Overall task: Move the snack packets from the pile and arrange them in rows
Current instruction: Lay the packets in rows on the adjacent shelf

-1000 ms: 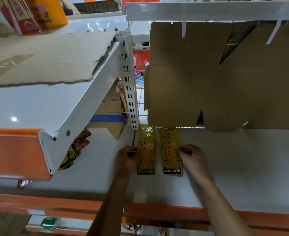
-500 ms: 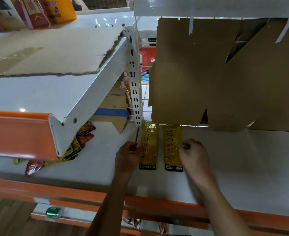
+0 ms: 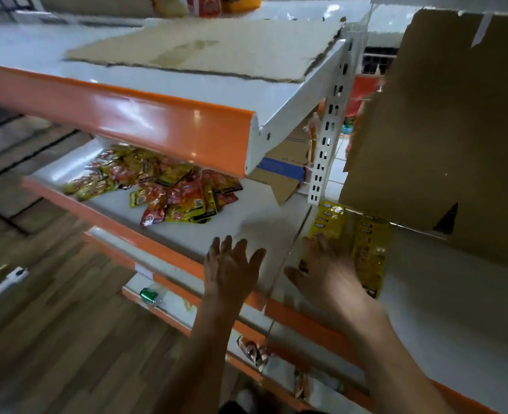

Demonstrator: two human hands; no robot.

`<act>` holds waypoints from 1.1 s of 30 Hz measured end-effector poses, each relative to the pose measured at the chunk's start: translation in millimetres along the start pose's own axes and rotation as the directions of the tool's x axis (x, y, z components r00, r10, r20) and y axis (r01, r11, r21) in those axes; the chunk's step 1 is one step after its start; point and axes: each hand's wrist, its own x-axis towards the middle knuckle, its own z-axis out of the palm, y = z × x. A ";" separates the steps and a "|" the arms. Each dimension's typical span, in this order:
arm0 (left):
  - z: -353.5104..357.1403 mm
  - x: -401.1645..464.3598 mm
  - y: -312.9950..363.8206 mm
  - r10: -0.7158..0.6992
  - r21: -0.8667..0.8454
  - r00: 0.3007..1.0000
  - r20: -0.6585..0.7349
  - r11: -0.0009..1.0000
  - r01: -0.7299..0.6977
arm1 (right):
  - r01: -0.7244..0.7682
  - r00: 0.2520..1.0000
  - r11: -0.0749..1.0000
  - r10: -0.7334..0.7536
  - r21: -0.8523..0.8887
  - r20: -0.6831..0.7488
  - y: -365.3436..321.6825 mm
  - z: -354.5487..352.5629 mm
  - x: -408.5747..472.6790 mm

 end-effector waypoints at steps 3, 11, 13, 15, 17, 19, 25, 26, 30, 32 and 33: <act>-8.8 -14.0 -24.4 -0.084 -0.008 0.996 -0.003 0.996 0.084 | 0.018 0.984 0.995 -0.036 0.101 0.175 -26.8 2.6 4.0; -35.0 -34.4 -91.5 -0.180 0.035 0.982 -0.058 0.983 0.182 | 0.131 0.963 0.988 -0.147 0.082 0.228 -103.2 19.4 13.2; -42.8 -33.0 -110.6 -0.190 0.021 0.980 -0.056 0.981 0.192 | 0.135 0.958 0.988 -0.150 0.077 0.244 -125.0 23.9 19.0; -52.1 -29.7 -133.1 -0.174 0.024 0.982 -0.075 0.984 0.176 | 0.142 0.960 0.987 -0.156 0.077 0.234 -146.9 29.1 24.4; -57.3 -23.3 -160.6 -0.167 0.026 0.984 -0.064 0.985 0.169 | 0.125 0.962 0.988 -0.144 0.095 0.230 -171.1 34.9 29.6; -63.2 -14.7 -188.3 -0.161 0.047 0.985 -0.061 0.985 0.164 | 0.105 0.970 0.990 -0.124 0.099 0.207 -197.3 43.0 35.9; -84.5 10.8 -267.1 -0.118 0.047 0.990 -0.079 0.991 0.122 | 0.072 0.997 0.978 -0.079 0.197 0.024 -278.2 73.0 57.5; -90.2 13.5 -278.2 -0.127 0.035 0.990 -0.063 0.991 0.129 | 0.062 0.998 0.974 -0.068 0.220 0.020 -290.7 76.2 61.1; -106.3 20.7 -315.1 -0.150 0.030 0.988 -0.033 0.988 0.151 | 0.054 0.999 0.964 -0.050 0.262 -0.021 -330.8 82.7 75.5; -113.9 23.2 -329.5 -0.157 0.026 0.987 -0.035 0.987 0.158 | 0.056 0.998 0.963 -0.053 0.263 -0.018 -348.5 84.3 83.3; -116.8 25.0 -336.2 -0.165 0.016 0.986 -0.034 0.986 0.165 | 0.057 0.998 0.961 -0.057 0.271 -0.009 -356.7 85.6 88.4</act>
